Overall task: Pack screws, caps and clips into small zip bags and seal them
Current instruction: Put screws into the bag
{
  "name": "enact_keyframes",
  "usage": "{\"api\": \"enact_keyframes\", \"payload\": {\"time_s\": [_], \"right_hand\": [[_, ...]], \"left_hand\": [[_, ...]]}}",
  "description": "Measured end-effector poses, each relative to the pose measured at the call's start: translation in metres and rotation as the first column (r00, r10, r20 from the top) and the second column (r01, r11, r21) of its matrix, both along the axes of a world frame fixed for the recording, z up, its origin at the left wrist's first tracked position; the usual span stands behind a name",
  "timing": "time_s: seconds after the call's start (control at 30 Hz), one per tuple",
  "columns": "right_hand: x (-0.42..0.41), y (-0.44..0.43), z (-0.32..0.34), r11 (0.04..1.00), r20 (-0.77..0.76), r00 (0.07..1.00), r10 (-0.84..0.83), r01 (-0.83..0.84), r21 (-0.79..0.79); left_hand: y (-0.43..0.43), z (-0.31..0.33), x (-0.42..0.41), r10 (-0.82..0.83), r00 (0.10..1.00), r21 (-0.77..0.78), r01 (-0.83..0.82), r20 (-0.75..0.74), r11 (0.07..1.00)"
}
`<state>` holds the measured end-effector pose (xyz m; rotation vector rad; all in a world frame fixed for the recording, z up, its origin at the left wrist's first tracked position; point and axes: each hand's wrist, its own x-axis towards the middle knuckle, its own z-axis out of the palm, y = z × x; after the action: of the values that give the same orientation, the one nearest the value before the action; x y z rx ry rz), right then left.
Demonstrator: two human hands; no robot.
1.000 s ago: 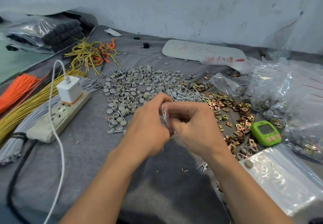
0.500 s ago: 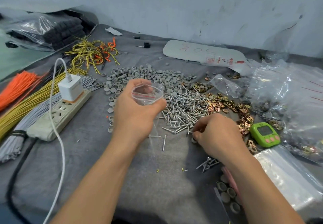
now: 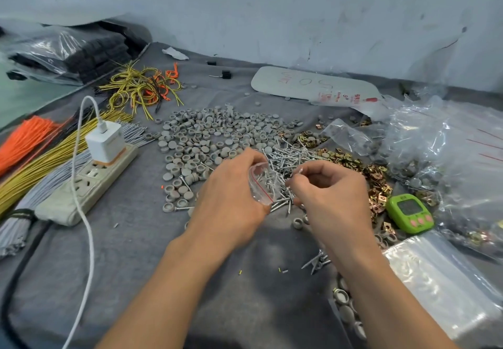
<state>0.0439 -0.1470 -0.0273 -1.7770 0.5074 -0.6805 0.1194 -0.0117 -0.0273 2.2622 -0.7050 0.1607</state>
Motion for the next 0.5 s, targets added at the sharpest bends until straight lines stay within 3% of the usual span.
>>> {"api": "enact_keyframes", "payload": {"time_s": [0.33, 0.4, 0.5], "right_hand": [[0.0097, 0.0046, -0.0031, 0.962, -0.139, 0.957, 0.254, -0.265, -0.069], [0.007, 0.0041, -0.0002, 0.962, -0.089, 0.968, 0.235, -0.245, -0.117], [0.0042, -0.0023, 0.004, 0.997, 0.066, 0.996, 0.055, -0.05, -0.064]], "left_hand": [[-0.0096, 0.0009, -0.0061, -0.06, 0.998, -0.027, 0.059, -0.026, 0.998], [-0.0098, 0.0017, -0.0064, -0.036, 0.999, -0.045, 0.035, -0.03, 0.998], [-0.0088, 0.002, -0.0044, 0.015, 0.999, -0.103, -0.019, -0.037, 0.994]]}}
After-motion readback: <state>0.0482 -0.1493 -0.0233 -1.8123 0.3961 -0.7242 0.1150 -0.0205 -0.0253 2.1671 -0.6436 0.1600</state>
